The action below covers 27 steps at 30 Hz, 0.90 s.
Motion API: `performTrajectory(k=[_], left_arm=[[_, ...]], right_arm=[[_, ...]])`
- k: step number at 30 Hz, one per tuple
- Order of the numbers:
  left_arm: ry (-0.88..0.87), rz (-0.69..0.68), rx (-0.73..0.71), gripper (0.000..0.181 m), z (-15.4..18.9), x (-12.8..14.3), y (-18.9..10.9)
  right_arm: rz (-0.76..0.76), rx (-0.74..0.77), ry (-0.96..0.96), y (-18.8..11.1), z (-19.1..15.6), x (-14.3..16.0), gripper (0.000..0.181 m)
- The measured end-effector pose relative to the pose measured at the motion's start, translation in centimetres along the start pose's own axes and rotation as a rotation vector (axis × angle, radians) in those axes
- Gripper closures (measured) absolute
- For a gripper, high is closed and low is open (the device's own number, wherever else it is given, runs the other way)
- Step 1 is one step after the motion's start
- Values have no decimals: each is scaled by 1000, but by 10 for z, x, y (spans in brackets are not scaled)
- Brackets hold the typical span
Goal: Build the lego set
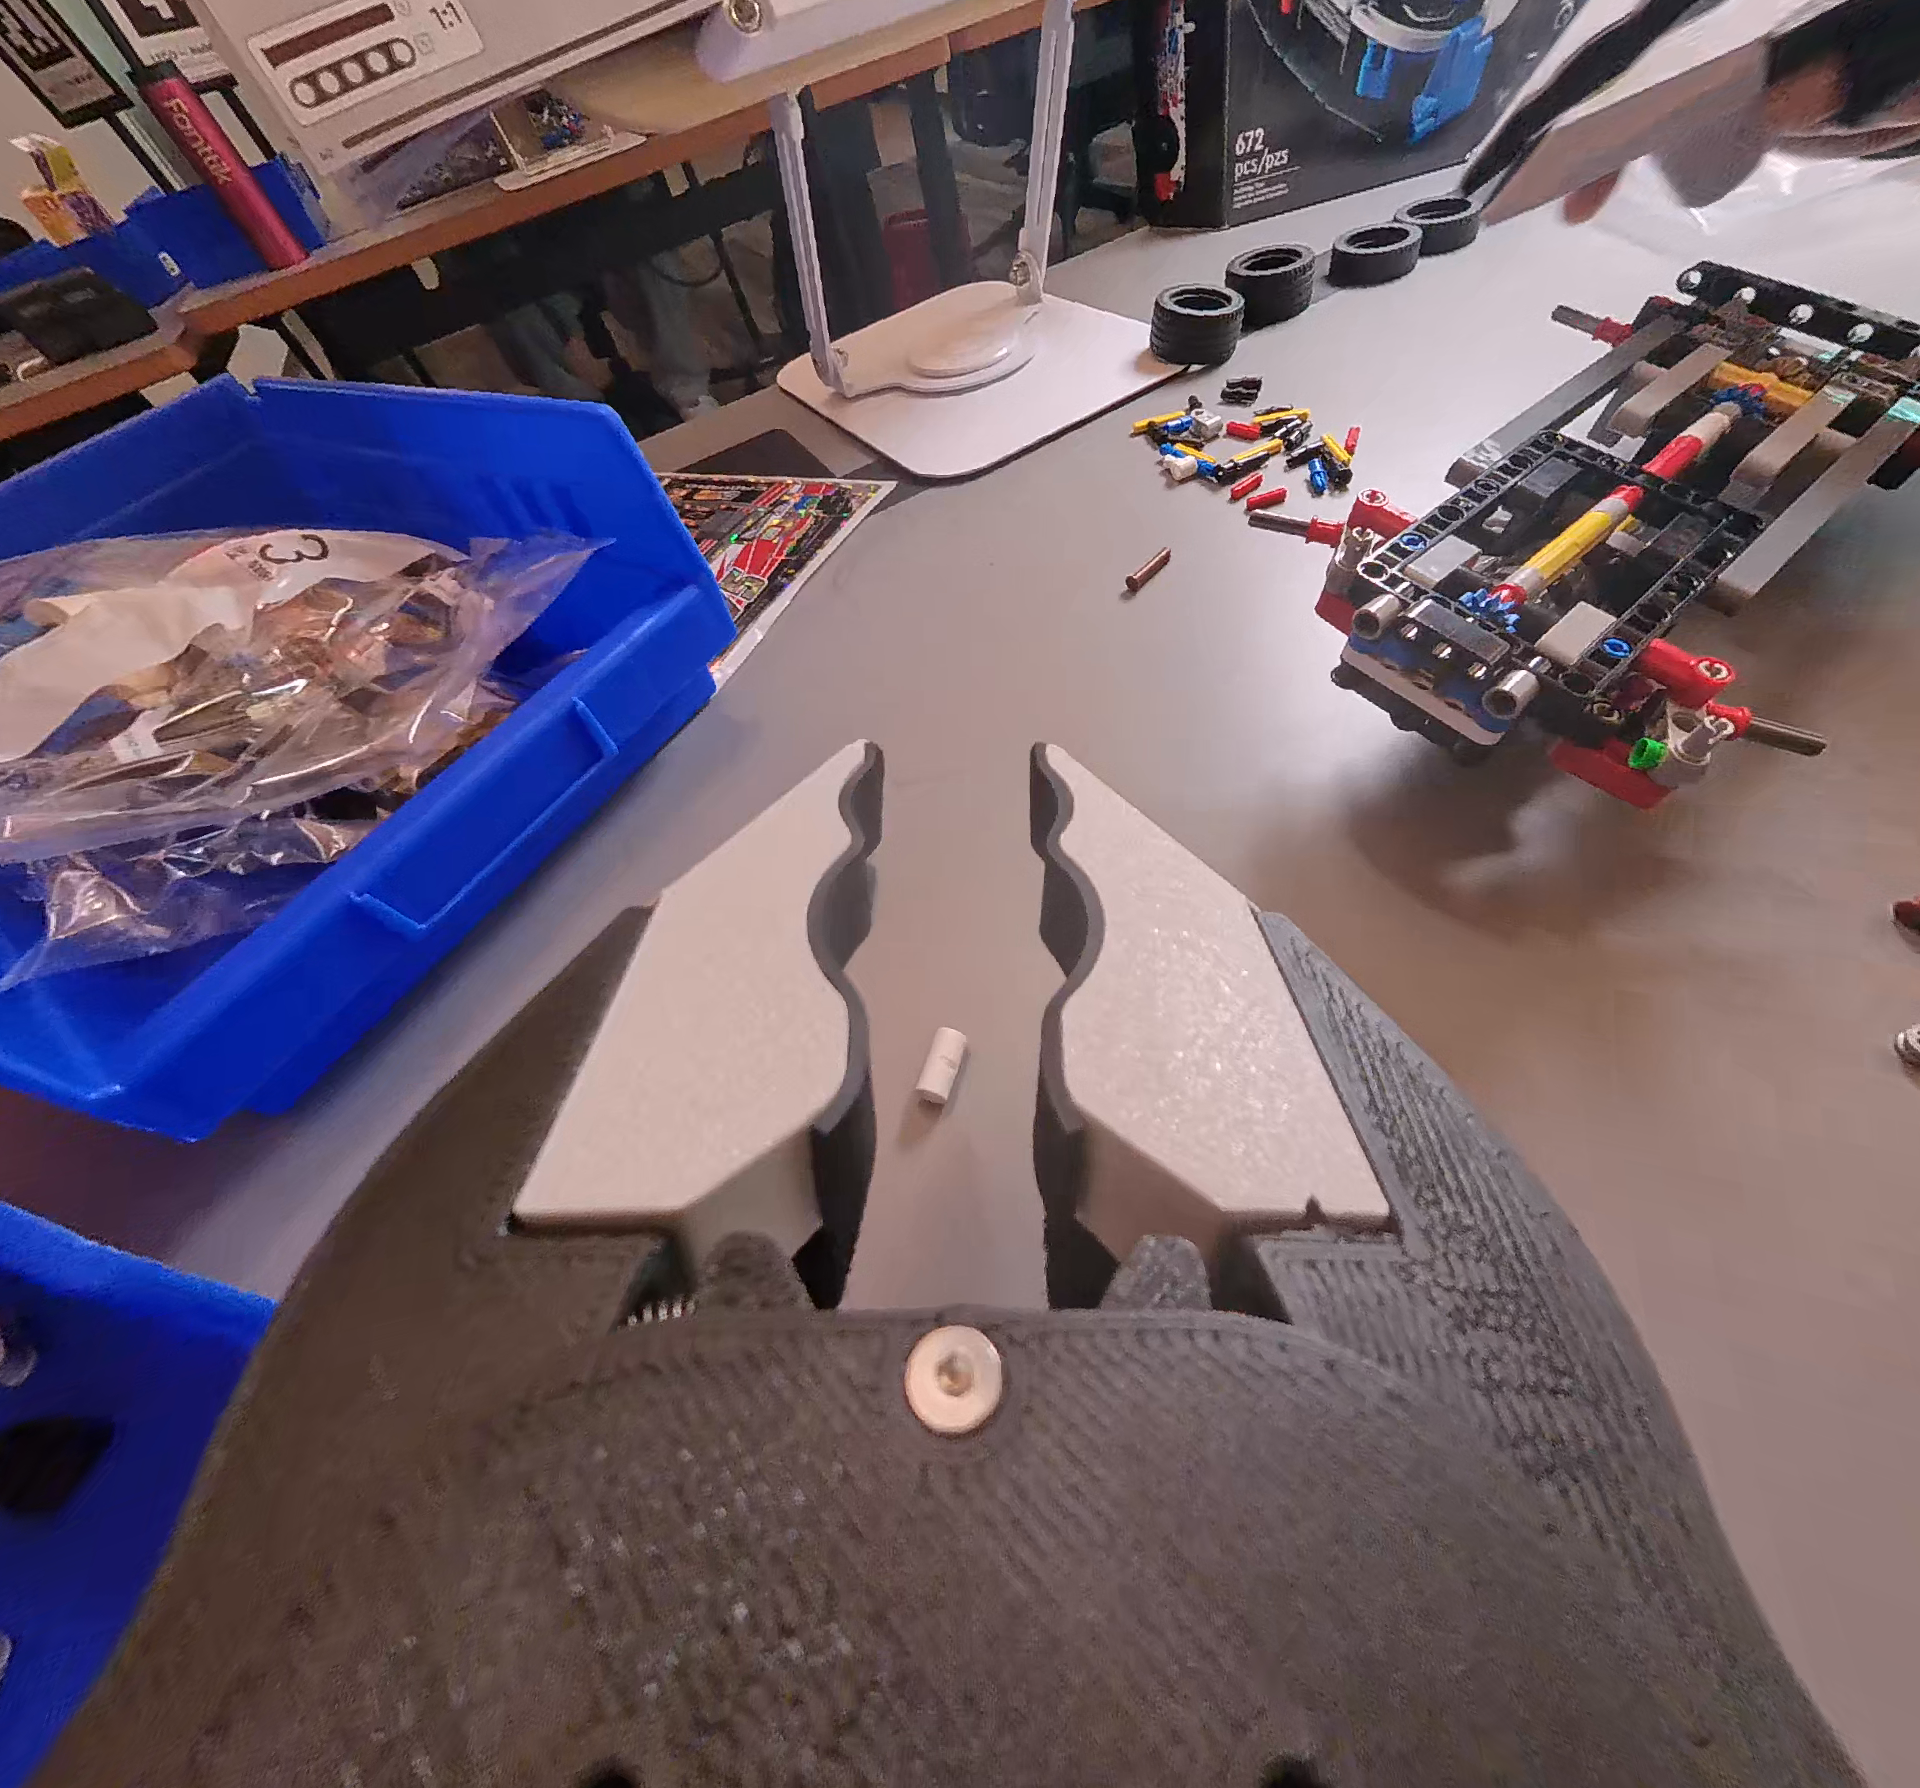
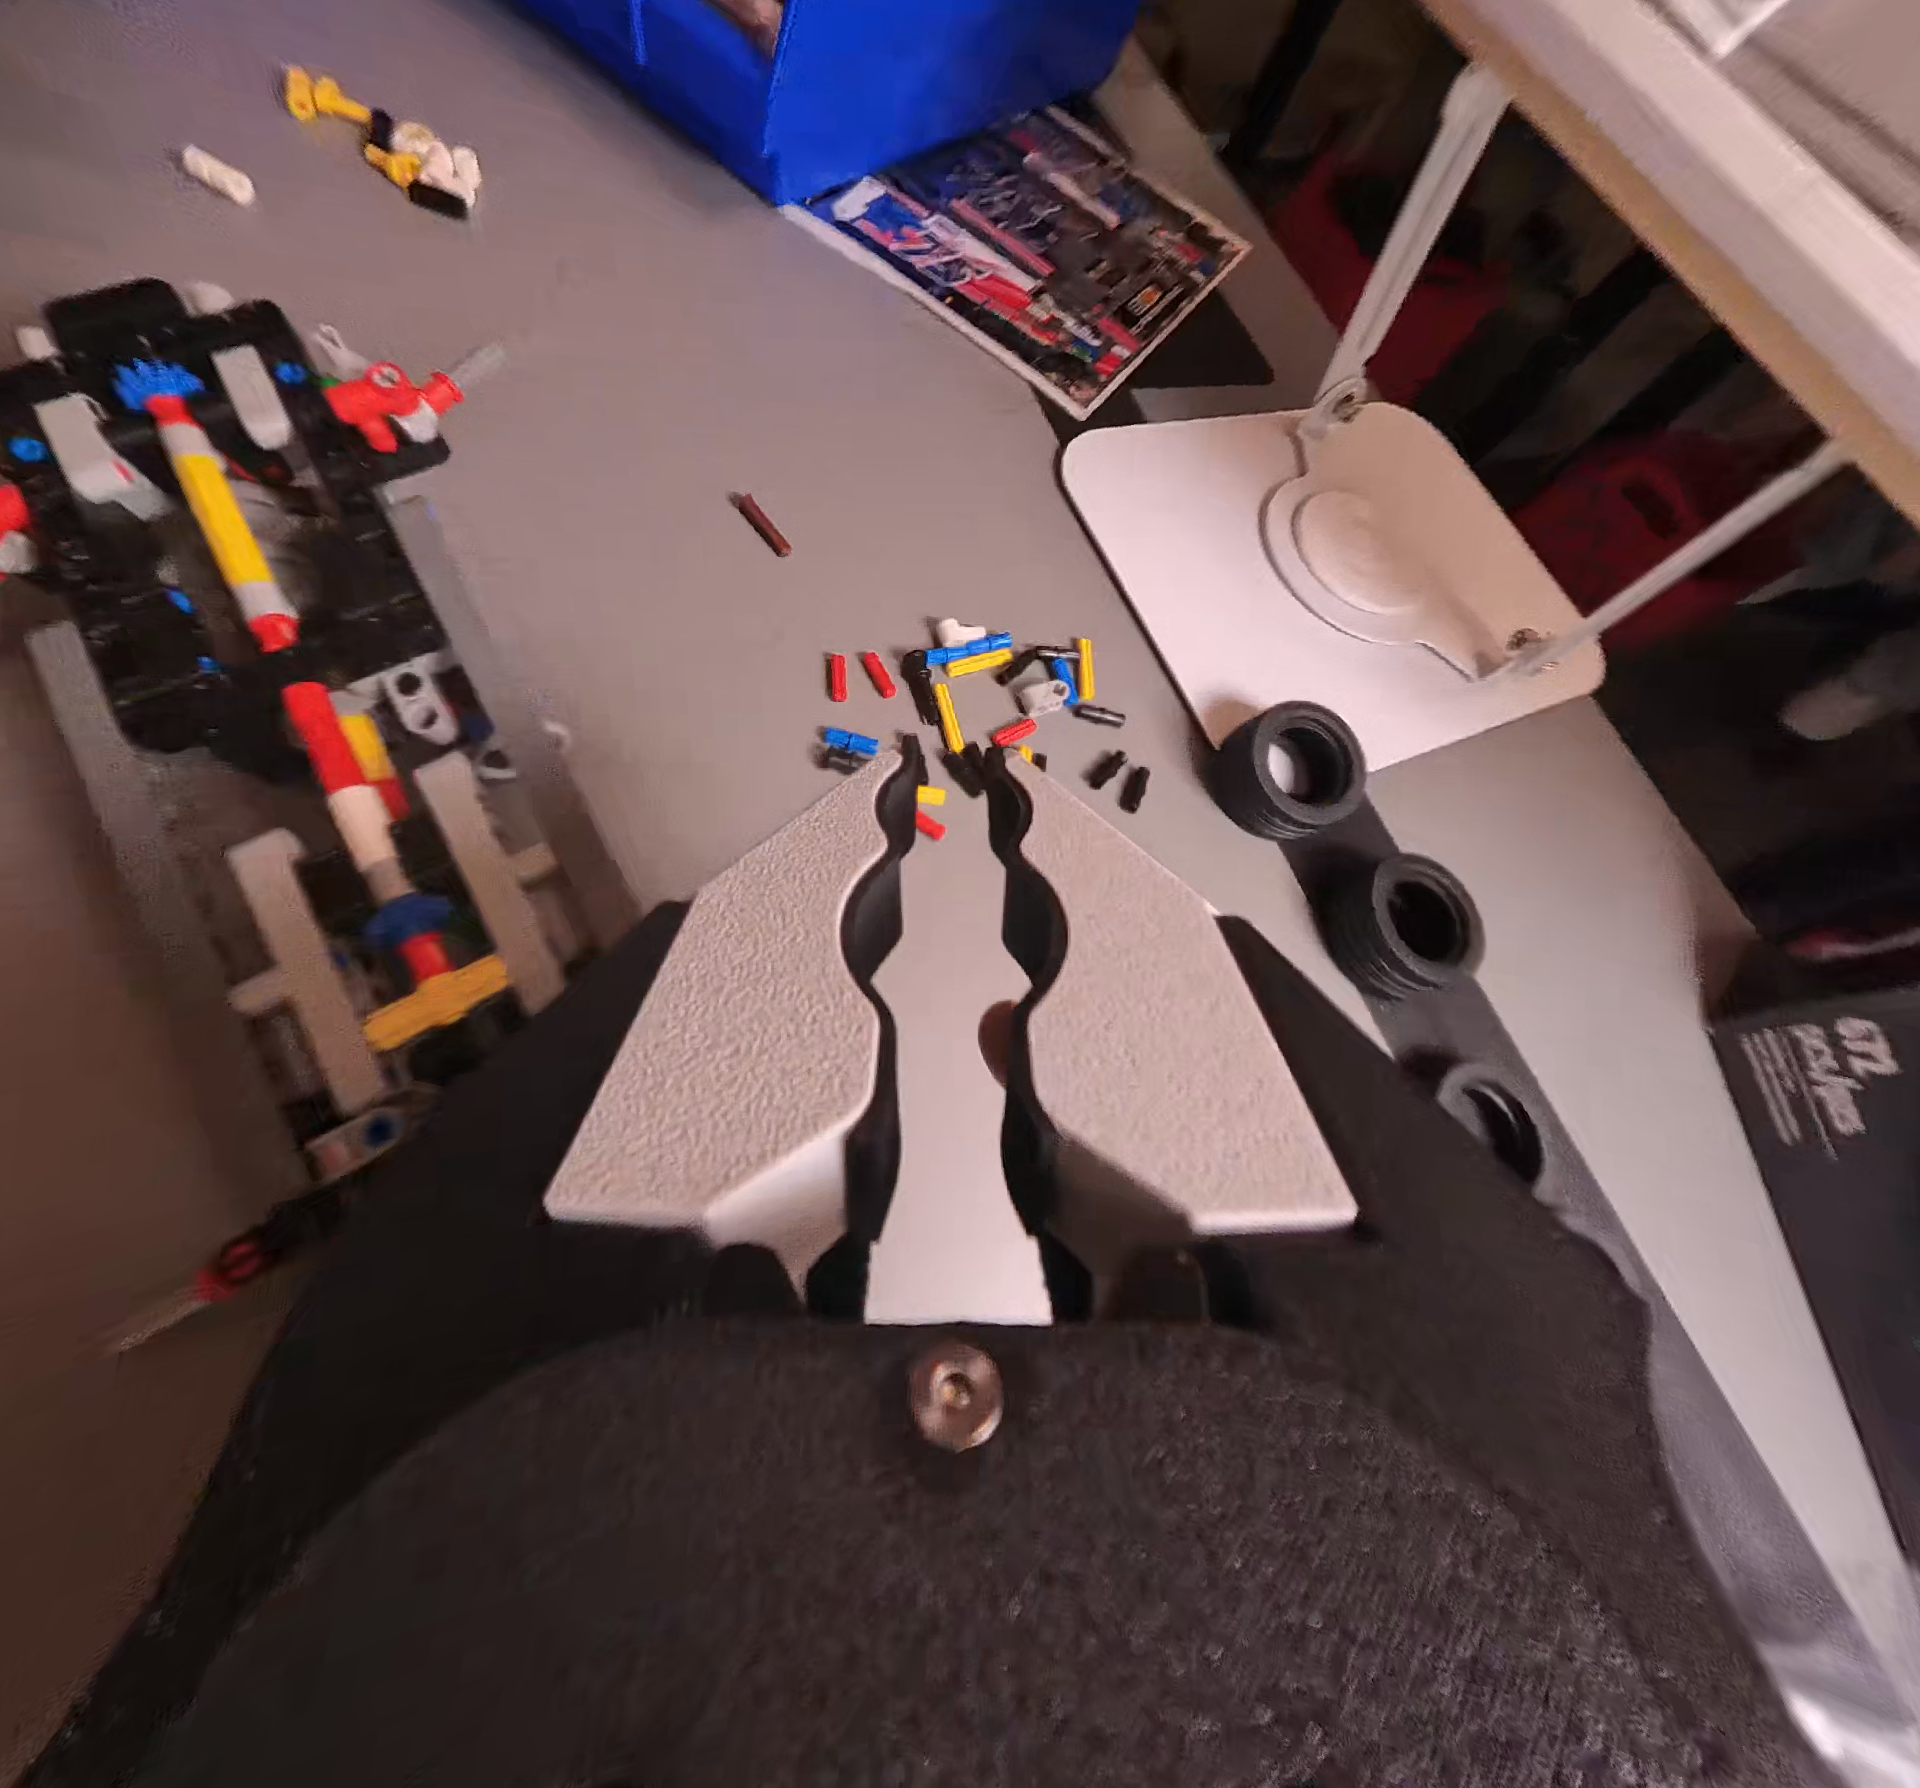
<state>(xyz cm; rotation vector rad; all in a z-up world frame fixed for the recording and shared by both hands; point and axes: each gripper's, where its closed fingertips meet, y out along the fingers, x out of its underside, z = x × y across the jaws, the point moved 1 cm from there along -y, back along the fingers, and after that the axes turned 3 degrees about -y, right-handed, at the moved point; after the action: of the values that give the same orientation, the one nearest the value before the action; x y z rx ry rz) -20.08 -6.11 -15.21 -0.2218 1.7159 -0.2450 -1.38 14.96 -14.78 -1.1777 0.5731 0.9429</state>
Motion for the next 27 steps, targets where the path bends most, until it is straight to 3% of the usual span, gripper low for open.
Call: performTrajectory(k=[4, 7, 27], left_arm=[[-12, -4, -5, 154, -4, 2, 0], [-23, -6, -4, 154, -6, 3, 0], [-14, -20, 31, 155, 0, 6, 3]], right_arm=[[-121, -190, -24, 45, 11, 22, 172], [-174, -291, -19, 61, 8, 34, 174], [-310, -359, -101, 77, 3, 48, 180]])
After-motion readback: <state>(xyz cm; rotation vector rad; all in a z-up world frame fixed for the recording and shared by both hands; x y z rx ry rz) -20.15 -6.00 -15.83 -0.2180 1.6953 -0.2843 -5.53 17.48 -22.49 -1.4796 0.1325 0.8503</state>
